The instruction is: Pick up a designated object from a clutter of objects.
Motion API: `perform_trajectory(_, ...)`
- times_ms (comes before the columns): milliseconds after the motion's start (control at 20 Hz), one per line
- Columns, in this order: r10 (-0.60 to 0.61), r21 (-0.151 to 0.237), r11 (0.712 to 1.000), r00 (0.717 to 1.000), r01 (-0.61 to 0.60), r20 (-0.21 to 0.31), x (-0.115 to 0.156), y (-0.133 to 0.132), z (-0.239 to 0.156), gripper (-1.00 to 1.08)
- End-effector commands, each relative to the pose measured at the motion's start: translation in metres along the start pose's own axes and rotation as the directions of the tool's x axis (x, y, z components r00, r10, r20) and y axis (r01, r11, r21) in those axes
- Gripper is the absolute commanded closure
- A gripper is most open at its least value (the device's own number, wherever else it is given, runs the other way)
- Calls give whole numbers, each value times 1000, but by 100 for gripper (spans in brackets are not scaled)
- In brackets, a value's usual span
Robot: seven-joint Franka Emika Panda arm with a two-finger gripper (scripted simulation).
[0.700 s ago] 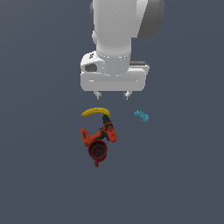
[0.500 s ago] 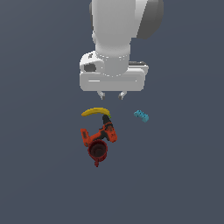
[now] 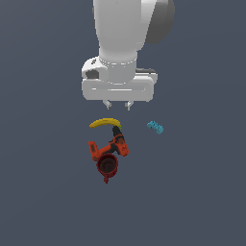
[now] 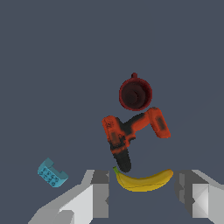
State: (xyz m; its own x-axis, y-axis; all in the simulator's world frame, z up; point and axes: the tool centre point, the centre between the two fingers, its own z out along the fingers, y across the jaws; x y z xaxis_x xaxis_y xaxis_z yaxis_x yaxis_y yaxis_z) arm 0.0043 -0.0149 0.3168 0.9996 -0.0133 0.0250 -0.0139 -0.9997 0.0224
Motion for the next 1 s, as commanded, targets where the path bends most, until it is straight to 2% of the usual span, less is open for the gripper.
perform_trajectory(0, -10, -5, 1000, 1000, 10, -2, 1, 1, 2, -20)
perform_trajectory(300, -79, -40, 996, 997, 78, -14, 9, 8, 17, -20)
perform_trajectory(600, -216, -105, 972, 976, 212, -26, 22, 20, 45, -20)
perform_trajectory(800, -348, -161, 927, 937, 340, -24, 33, 28, 70, -20)
perform_trajectory(950, -461, -202, 870, 887, 449, -14, 40, 33, 92, -20)
